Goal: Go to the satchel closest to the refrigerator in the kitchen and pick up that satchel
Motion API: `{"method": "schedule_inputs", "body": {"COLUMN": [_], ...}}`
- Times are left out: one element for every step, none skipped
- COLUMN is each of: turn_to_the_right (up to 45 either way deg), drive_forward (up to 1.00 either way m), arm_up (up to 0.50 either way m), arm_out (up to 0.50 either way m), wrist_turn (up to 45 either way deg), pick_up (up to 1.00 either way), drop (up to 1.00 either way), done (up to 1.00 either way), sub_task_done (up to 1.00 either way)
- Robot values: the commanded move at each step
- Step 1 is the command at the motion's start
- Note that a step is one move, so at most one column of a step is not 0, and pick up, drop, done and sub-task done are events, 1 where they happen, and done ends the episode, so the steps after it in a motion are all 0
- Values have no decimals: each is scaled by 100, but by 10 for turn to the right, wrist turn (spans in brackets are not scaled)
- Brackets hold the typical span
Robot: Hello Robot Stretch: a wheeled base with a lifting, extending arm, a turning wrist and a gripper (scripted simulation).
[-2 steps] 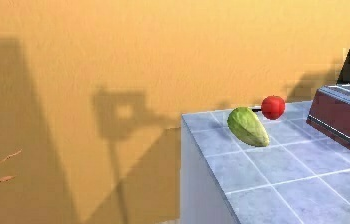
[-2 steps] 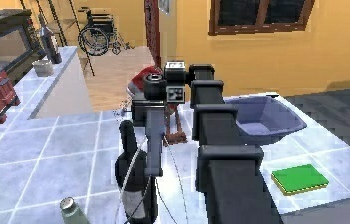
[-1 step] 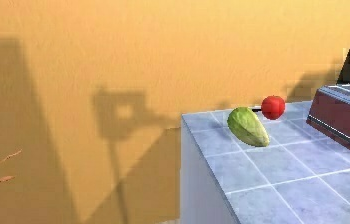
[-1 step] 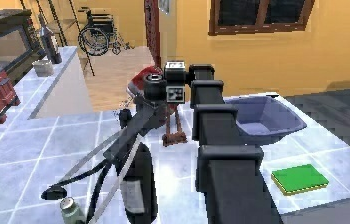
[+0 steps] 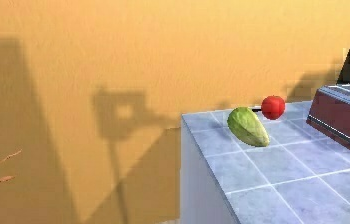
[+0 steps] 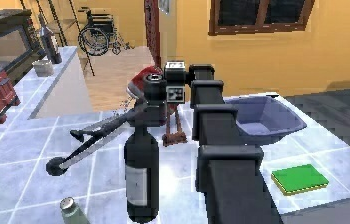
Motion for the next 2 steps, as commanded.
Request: {"method": "schedule_inputs", "body": {"turn_to_the_right": [0,0], "drive_forward": [0,0], "arm_up": [0,0], "arm_out": [0,0], "wrist_turn": [450,450], "pick_up": [0,0], "drop": [0,0], "done": [0,0], "sub_task_done": [0,0]}}
